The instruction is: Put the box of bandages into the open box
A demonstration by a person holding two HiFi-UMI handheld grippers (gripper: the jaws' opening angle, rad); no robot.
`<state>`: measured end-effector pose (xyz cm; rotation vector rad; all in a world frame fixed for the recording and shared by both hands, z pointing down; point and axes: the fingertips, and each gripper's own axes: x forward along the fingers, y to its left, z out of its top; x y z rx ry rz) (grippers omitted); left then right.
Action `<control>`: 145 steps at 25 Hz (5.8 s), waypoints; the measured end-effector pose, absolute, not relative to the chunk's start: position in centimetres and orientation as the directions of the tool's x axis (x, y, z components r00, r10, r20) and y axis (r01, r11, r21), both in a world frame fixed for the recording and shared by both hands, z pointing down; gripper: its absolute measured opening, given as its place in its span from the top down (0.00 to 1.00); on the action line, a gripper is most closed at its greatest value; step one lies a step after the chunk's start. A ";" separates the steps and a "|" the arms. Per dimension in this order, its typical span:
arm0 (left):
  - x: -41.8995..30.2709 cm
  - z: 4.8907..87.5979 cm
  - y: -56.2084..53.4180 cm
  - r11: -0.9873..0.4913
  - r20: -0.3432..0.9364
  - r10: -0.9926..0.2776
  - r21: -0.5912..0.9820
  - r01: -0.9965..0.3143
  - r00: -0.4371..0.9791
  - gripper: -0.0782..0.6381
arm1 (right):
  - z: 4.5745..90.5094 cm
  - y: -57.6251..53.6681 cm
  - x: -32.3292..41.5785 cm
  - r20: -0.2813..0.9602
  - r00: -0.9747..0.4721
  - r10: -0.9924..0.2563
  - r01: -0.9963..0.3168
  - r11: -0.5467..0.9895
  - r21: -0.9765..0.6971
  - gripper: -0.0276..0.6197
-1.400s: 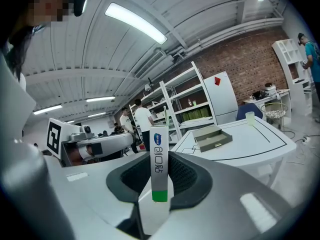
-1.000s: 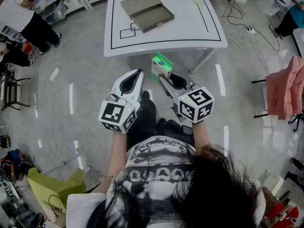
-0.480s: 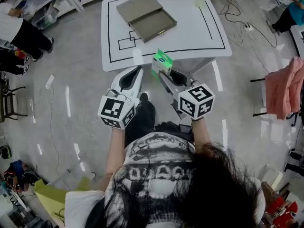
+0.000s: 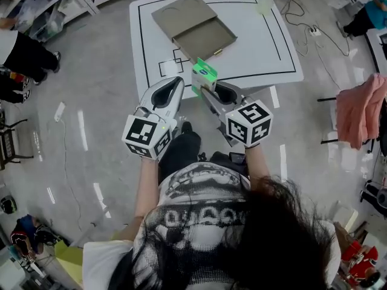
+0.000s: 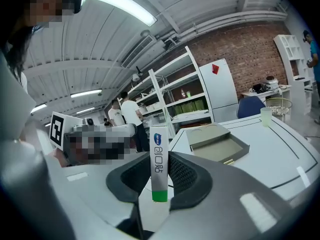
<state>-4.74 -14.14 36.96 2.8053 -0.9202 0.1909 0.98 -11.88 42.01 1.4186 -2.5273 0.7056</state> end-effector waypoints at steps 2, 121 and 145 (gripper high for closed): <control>-5.4 36.9 -15.8 -0.796 0.173 -0.567 0.137 -0.590 0.805 0.89 | 42.2 -13.3 0.1 0.370 -0.534 -0.760 -0.842 0.436 -0.319 0.81; -5.2 39.6 -28.6 -0.685 0.265 -0.669 0.141 -0.714 0.694 0.89 | 50.4 -32.3 1.7 0.593 -0.764 -0.254 -0.469 0.850 -0.240 0.65; -8.2 40.3 -20.9 -0.801 0.254 -0.531 0.158 -0.577 0.808 0.89 | 44.8 -19.8 -3.3 0.391 -0.721 -0.572 -0.683 0.682 -0.261 0.80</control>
